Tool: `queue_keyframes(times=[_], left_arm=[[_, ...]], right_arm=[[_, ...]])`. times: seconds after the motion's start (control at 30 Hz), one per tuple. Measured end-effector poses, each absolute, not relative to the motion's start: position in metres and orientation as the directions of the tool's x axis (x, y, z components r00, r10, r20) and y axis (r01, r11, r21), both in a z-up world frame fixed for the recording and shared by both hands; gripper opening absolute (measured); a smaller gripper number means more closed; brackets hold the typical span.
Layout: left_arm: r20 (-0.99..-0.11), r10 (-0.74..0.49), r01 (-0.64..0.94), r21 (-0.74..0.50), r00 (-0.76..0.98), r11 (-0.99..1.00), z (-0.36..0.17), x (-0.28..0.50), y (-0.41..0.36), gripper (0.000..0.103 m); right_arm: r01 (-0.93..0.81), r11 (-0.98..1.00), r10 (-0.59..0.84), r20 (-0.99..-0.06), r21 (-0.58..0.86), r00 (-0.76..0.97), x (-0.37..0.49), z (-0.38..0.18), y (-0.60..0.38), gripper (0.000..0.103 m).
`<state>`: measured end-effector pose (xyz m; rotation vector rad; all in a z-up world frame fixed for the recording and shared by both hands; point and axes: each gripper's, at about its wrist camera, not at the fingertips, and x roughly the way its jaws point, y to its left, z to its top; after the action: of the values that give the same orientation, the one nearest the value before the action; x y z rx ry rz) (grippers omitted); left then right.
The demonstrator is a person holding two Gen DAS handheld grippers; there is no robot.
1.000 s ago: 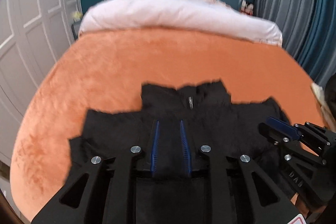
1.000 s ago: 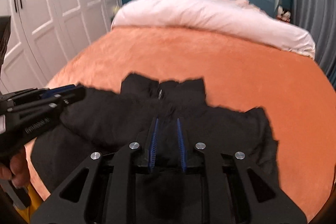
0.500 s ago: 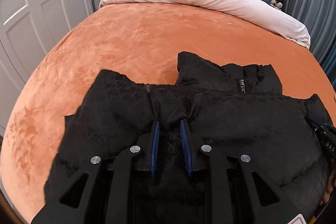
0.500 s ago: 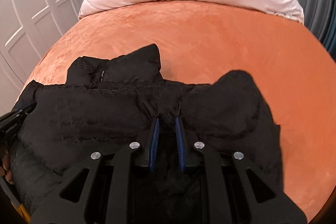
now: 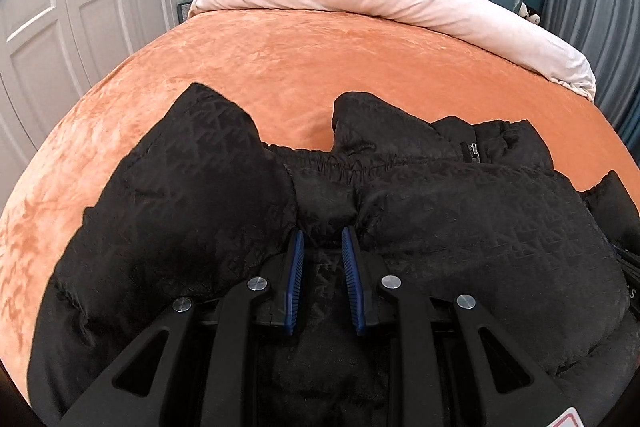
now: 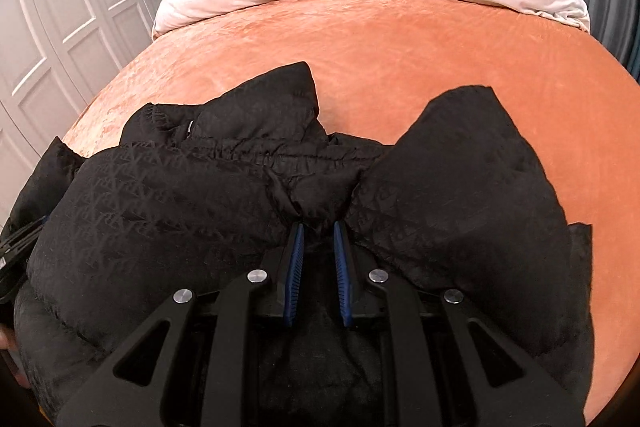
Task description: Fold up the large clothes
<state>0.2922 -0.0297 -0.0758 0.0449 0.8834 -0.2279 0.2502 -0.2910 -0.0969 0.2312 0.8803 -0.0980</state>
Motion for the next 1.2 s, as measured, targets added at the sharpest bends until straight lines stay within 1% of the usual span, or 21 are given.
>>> queue_keyframes(times=[0.27, 0.43, 0.6, 0.7, 0.73, 0.77, 0.8, 0.87, 0.97, 1.03, 1.1, 1.2], left_arm=[[-0.751, -0.164, 0.205, -0.038, 0.64, 0.978, -0.089, 0.29, -0.034, 0.02], [-0.745, -0.14, 0.196, -0.012, 0.653, 0.98, -0.094, 0.289, -0.037, 0.02], [-0.756, -0.119, 0.195, 0.012, 0.643, 0.981, -0.092, 0.29, -0.04, 0.02], [-0.77, -0.091, 0.196, 0.044, 0.631, 0.98, -0.084, 0.289, -0.043, 0.021], [-0.781, -0.078, 0.199, 0.06, 0.62, 0.978, -0.078, 0.288, -0.043, 0.022], [-0.791, -0.068, 0.201, 0.071, 0.609, 0.977, -0.072, 0.285, -0.041, 0.027], [-0.795, -0.06, 0.198, 0.077, 0.604, 0.977, -0.067, 0.283, -0.04, 0.038], [-0.787, -0.053, 0.183, 0.077, 0.615, 0.98, -0.049, 0.275, -0.034, 0.05], [-0.773, -0.054, 0.17, 0.07, 0.632, 0.983, -0.022, 0.269, -0.026, 0.05], [-0.773, -0.049, 0.165, 0.072, 0.632, 0.984, -0.012, 0.269, -0.023, 0.051], [-0.773, -0.02, 0.156, 0.103, 0.634, 0.982, -0.007, 0.27, -0.02, 0.051], [-0.779, 0.034, 0.14, 0.155, 0.626, 0.978, -0.014, 0.278, -0.01, 0.051]], right_arm=[[0.183, 0.969, 0.004, -0.755, 0.164, 0.656, 0.249, -0.108, -0.288, 0.013], [0.193, 0.972, -0.029, -0.745, 0.134, 0.666, 0.248, -0.11, -0.283, 0.013], [0.198, 0.975, -0.052, -0.758, 0.104, 0.651, 0.25, -0.106, -0.278, 0.013], [0.2, 0.978, -0.079, -0.785, 0.058, 0.615, 0.253, -0.096, -0.276, 0.015], [0.211, 0.977, -0.101, -0.795, 0.034, 0.598, 0.252, -0.089, -0.274, 0.015], [0.228, 0.974, -0.122, -0.8, 0.019, 0.588, 0.248, -0.076, -0.27, 0.017], [0.23, 0.973, -0.12, -0.793, 0.026, 0.598, 0.244, -0.065, -0.266, 0.018], [0.196, 0.979, -0.082, -0.763, 0.059, 0.642, 0.233, -0.035, -0.252, 0.018], [0.117, 0.991, -0.028, -0.743, 0.068, 0.669, 0.23, -0.008, -0.221, 0.018], [0.068, 0.995, 0.01, -0.747, 0.074, 0.665, 0.233, -0.003, -0.202, 0.018], [0.02, 0.998, 0.03, -0.759, 0.057, 0.65, 0.24, -0.008, -0.181, 0.018], [-0.004, 1.0, 0.022, -0.795, 0.026, 0.606, 0.252, -0.029, -0.163, 0.018]])
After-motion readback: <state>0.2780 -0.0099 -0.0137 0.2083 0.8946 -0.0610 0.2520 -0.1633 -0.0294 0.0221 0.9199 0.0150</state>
